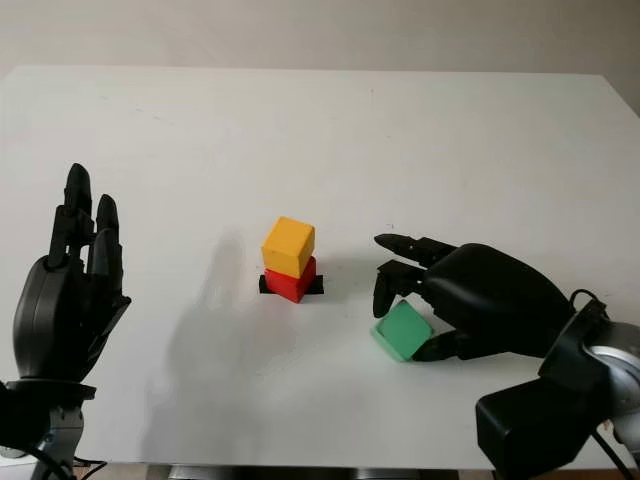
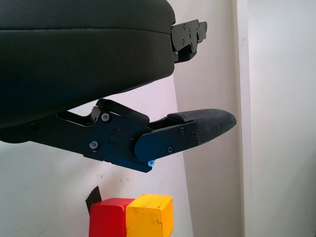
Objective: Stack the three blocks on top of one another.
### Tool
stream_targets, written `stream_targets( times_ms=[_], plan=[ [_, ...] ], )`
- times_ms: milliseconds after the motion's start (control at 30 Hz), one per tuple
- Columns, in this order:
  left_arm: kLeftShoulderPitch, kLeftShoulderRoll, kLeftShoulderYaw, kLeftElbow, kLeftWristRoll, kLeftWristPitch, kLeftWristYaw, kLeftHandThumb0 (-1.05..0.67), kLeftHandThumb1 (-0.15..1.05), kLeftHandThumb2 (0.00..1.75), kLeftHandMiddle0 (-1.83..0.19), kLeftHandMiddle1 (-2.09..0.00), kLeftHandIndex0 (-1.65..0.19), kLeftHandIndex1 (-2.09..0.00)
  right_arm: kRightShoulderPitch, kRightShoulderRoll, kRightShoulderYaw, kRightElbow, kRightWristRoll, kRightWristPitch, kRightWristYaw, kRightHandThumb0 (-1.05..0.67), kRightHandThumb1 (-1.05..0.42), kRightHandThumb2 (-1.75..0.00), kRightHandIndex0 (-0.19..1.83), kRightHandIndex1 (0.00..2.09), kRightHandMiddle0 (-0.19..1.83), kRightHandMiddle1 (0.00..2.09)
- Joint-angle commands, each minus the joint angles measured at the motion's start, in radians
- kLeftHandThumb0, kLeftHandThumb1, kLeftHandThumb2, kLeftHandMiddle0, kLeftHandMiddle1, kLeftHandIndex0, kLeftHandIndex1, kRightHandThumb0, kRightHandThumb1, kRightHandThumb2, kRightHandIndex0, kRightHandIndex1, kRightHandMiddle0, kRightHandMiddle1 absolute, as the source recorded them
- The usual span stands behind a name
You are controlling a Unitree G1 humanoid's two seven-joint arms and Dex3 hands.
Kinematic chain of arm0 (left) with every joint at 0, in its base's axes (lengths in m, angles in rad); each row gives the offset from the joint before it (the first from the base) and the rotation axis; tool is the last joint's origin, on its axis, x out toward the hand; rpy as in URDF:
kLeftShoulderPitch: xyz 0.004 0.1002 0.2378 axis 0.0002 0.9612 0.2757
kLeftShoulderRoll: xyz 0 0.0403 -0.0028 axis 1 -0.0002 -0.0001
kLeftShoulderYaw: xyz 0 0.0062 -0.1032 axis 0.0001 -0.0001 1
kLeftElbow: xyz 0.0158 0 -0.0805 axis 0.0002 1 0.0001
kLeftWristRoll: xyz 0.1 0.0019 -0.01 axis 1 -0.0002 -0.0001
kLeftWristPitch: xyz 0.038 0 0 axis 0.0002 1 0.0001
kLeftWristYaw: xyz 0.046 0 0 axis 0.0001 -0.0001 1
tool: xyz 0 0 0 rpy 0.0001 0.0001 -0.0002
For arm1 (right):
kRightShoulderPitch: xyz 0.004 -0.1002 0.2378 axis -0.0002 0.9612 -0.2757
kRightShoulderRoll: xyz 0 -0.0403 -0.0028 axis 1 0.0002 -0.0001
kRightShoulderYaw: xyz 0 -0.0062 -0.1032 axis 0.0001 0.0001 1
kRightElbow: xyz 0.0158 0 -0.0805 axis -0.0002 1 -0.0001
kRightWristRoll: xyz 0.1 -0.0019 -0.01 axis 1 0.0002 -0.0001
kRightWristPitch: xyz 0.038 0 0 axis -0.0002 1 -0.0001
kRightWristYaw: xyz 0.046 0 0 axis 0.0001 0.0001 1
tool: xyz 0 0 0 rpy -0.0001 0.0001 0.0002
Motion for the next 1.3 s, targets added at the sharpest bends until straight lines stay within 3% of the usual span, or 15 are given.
stream_targets(
  times_ms=[0,167,667,833,1000,1267],
  plan=[
    [-0.004,-0.008,-0.007,0.008,0.006,-0.014,0.003,-0.62,1.05,0.61,0.19,0.00,0.19,0.00,-0.020,0.000,-0.017,0.007,0.034,0.014,0.008,-0.24,-0.91,-0.05,0.17,0.06,0.23,1.31],
    [-0.007,-0.012,-0.009,0.025,0.005,-0.027,0.003,-0.61,1.05,0.59,0.19,0.00,0.19,0.00,-0.089,0.001,-0.019,0.044,0.123,0.052,0.038,-0.30,-0.92,-0.06,0.17,0.06,0.16,1.46],
    [0.002,-0.015,-0.015,0.022,0.013,-0.030,0.009,-0.62,1.05,0.60,0.19,0.00,0.19,0.00,-0.418,0.052,-0.010,0.177,0.416,0.274,0.180,-0.27,-0.97,-0.05,0.23,0.07,0.29,1.34],
    [0.002,-0.017,-0.015,0.022,0.013,-0.028,0.015,-0.62,1.05,0.59,0.19,0.00,0.19,0.00,-0.555,0.080,0.000,0.206,0.505,0.457,0.230,-0.28,-0.96,-0.05,0.23,0.06,0.32,1.34],
    [0.003,-0.021,-0.021,0.016,0.012,-0.020,0.019,-0.61,1.05,0.60,0.19,0.00,0.19,0.00,-0.694,0.161,0.025,0.292,0.579,0.570,0.262,-0.30,-0.94,-0.05,0.22,0.06,0.33,1.44],
    [0.008,-0.018,-0.026,0.014,0.011,-0.029,0.013,-0.62,1.05,0.60,0.19,0.00,0.19,0.00,-0.764,0.325,0.086,0.384,0.651,0.747,0.278,-0.45,-0.95,-0.06,0.18,0.04,0.31,1.68]
  ],
)
